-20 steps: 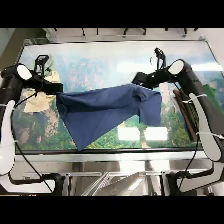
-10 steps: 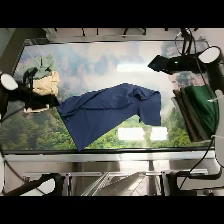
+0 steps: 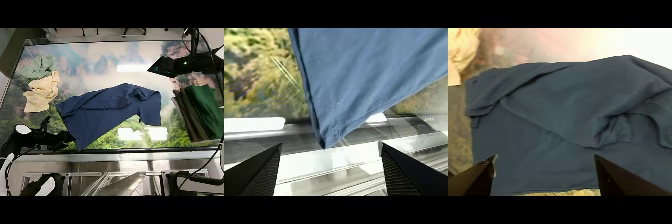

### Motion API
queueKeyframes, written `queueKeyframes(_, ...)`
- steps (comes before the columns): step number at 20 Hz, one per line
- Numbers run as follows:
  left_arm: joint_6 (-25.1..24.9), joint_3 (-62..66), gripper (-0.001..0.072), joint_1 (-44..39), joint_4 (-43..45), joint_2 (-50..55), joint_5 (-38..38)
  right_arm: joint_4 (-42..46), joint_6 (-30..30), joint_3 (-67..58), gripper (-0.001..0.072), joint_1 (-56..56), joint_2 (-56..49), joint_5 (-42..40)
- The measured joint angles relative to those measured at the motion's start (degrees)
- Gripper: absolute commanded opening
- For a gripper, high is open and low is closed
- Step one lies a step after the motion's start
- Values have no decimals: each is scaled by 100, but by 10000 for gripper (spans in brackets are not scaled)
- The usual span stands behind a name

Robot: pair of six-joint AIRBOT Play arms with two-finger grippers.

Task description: Fold the shirts.

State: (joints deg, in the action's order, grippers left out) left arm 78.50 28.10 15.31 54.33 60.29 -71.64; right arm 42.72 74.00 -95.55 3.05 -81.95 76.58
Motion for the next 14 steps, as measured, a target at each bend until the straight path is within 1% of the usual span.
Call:
queueKeyframes(2, -227, -138, 671, -31, -319, 356, 210, -140, 0, 0, 705, -33, 9, 2)
queueKeyframes(4, -424, -203, 670, -155, -715, 748, 267, -273, 2, 0, 705, -63, 17, 33)
queueKeyframes(5, -522, -221, 598, -249, -942, 946, 269, -308, 4, 0, 705, -63, 17, 33)
queueKeyframes(6, -608, -236, 283, -343, -1071, 1110, 323, -334, 7, 0, 705, -63, 17, 33)
queueKeyframes(7, -686, -254, 27, -437, -1137, 1255, 481, -350, 7, 0, 705, -66, 17, 33)
queueKeyframes(9, -855, -201, 16, -599, -1279, 1436, 660, -302, 13, 0, 705, -70, 17, 39)
queueKeyframes(10, -907, -125, 16, -627, -1294, 1449, 673, -142, 20, 13, 705, -68, 22, 61)
queueKeyframes(12, -929, 153, 16, -549, -1176, 1292, 420, 402, 83, 127, 705, -63, 22, 136)
queueKeyframes(14, -730, 501, 16, -317, -721, 964, 105, 964, 197, 422, 705, 4, 20, 184)
